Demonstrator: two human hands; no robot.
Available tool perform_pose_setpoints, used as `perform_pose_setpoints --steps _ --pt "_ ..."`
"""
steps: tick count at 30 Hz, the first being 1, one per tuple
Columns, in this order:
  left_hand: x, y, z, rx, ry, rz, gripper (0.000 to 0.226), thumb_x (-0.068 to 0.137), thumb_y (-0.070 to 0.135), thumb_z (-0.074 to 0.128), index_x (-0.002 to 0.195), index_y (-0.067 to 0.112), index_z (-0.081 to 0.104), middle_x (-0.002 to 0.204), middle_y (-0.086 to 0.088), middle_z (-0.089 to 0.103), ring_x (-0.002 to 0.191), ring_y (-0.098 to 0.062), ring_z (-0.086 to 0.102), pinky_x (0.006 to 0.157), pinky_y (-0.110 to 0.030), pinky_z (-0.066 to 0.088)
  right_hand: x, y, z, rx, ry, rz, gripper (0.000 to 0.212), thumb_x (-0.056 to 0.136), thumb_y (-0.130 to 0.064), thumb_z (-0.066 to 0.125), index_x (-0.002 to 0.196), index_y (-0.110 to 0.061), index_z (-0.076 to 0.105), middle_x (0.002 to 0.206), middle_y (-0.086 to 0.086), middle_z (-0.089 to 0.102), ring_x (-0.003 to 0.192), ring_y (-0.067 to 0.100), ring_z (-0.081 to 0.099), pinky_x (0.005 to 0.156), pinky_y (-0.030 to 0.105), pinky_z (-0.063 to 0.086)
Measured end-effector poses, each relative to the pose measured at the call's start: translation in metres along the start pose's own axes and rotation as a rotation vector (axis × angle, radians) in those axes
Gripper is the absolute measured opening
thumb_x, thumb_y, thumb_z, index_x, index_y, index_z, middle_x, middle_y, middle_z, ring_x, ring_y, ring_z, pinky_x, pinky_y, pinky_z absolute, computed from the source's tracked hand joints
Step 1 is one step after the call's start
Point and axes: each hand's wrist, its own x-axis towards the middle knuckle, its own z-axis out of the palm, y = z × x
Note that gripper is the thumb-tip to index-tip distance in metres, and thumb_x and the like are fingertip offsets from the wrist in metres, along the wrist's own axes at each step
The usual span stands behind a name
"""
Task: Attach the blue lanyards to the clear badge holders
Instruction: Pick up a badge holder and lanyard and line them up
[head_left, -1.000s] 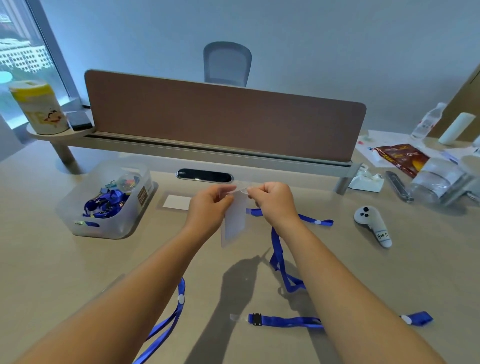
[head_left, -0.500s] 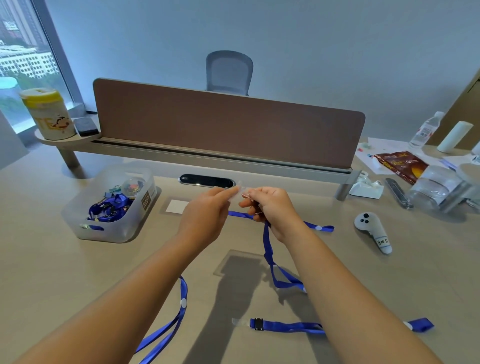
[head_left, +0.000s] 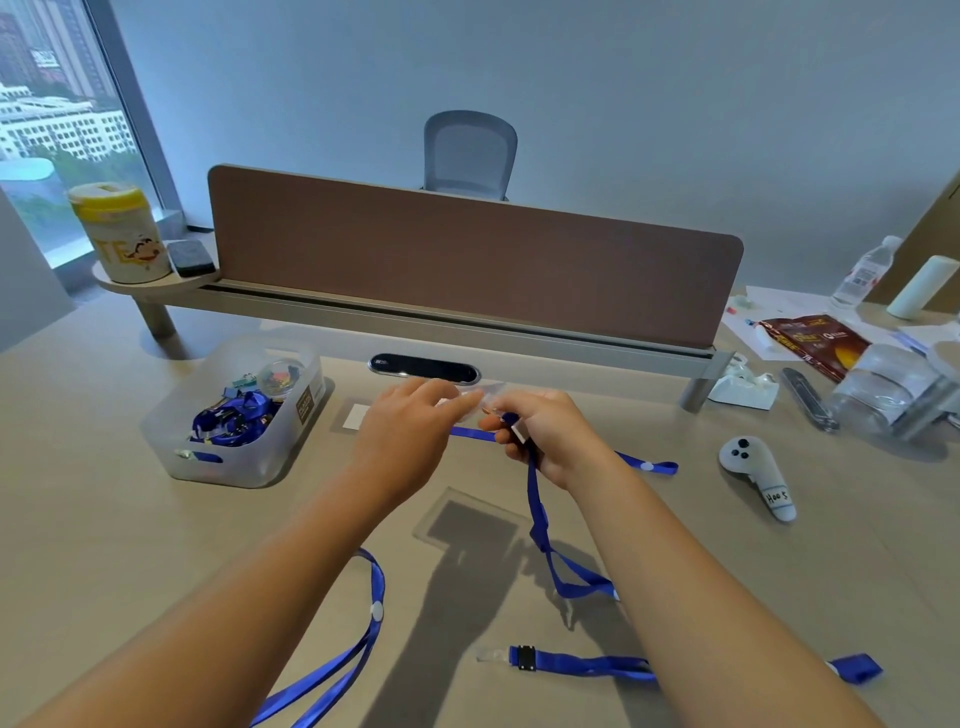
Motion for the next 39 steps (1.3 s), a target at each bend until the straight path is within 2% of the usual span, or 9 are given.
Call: perform_pose_setpoints --steps 4,6,9,11,14,23,31,35,39 --pt "0.007 0.009 -0.006 -0.341 -0.125 -0.259 0.039 0.087 0.017 0.055 0.126 0.014 0.051 0.129 -0.008 0.058 0.121 -0.023 0.048 0.101 -0.034 0.039 0.002 -0.002 0.003 -0.039 0.005 -0.050 0.021 0.091 -0.016 0.052 0.100 -0.001 0.063 0.068 0.000 0.061 0.053 0.007 0.050 0.051 0.015 0.044" --pt "0.011 0.012 -0.011 -0.612 -0.190 -0.366 0.037 0.087 0.018 0.054 0.124 0.012 0.053 0.125 -0.008 0.059 0.120 -0.021 0.049 0.101 -0.034 0.039 0.003 -0.002 0.003 -0.090 0.002 -0.090 0.020 0.092 -0.014 0.050 0.096 -0.002 0.064 0.067 -0.001 0.061 0.054 0.006 0.050 0.051 0.014 0.044" --pt "0.016 0.012 -0.016 -0.971 -0.207 -0.485 0.026 0.089 0.016 0.049 0.110 0.005 0.061 0.095 -0.005 0.061 0.097 -0.021 0.056 0.085 -0.032 0.047 0.002 -0.003 0.004 -0.200 -0.012 -0.156 0.020 0.093 -0.012 0.048 0.092 -0.004 0.065 0.066 -0.003 0.059 0.055 0.005 0.050 0.051 0.013 0.043" --pt "0.020 0.009 -0.015 -0.980 -0.169 -0.538 0.023 0.090 0.017 0.048 0.100 0.003 0.064 0.078 0.000 0.058 0.079 -0.016 0.054 0.068 -0.022 0.045 0.003 -0.004 0.004 -0.266 -0.015 -0.200 0.023 0.093 -0.011 0.047 0.098 0.003 0.065 0.067 -0.003 0.059 0.057 0.006 0.050 0.056 0.015 0.043" --pt "0.026 0.008 -0.015 -0.888 -0.156 -0.545 0.023 0.088 0.017 0.052 0.097 0.000 0.064 0.074 -0.001 0.057 0.071 -0.014 0.054 0.061 -0.019 0.043 0.004 -0.003 0.005 -0.328 -0.025 -0.253 0.024 0.092 -0.011 0.048 0.101 0.005 0.064 0.067 -0.004 0.057 0.059 0.005 0.050 0.057 0.013 0.043" --pt "0.035 0.006 -0.016 -0.453 -0.254 -0.395 0.023 0.089 0.021 0.050 0.101 0.006 0.063 0.088 -0.005 0.058 0.081 -0.017 0.053 0.074 -0.028 0.046 0.005 0.005 0.008 -0.524 0.015 -0.357 0.025 0.095 -0.012 0.043 0.104 0.002 0.060 0.103 0.019 0.068 0.067 0.008 0.053 0.063 0.015 0.043" --pt "0.039 0.006 -0.011 -0.345 -0.210 -0.332 0.022 0.090 0.024 0.047 0.097 0.007 0.058 0.083 -0.004 0.055 0.081 -0.022 0.057 0.079 -0.036 0.052 0.010 0.004 0.009 -0.591 0.050 -0.411 0.025 0.095 -0.013 0.040 0.102 0.002 0.059 0.103 0.020 0.067 0.083 0.017 0.055 0.081 0.033 0.050" --pt "0.038 0.001 -0.005 -0.599 -0.214 -0.404 0.016 0.089 0.022 0.051 0.084 0.008 0.058 0.075 -0.003 0.055 0.072 -0.017 0.053 0.071 -0.031 0.049 0.012 0.005 0.004 -0.541 -0.004 -0.389 0.021 0.095 -0.010 0.041 0.101 -0.001 0.059 0.089 0.013 0.062 0.070 0.009 0.053 0.069 0.020 0.047" --pt "0.026 -0.012 0.005 -1.230 -0.425 -0.875 0.044 0.087 0.051 0.039 0.069 0.012 0.052 0.078 -0.007 0.055 0.069 -0.017 0.050 0.070 -0.030 0.045 0.018 -0.002 -0.006 -0.302 0.004 -0.318 0.015 0.095 -0.010 0.043 0.087 -0.014 0.056 0.075 -0.004 0.053 0.067 0.005 0.048 0.061 0.015 0.040"
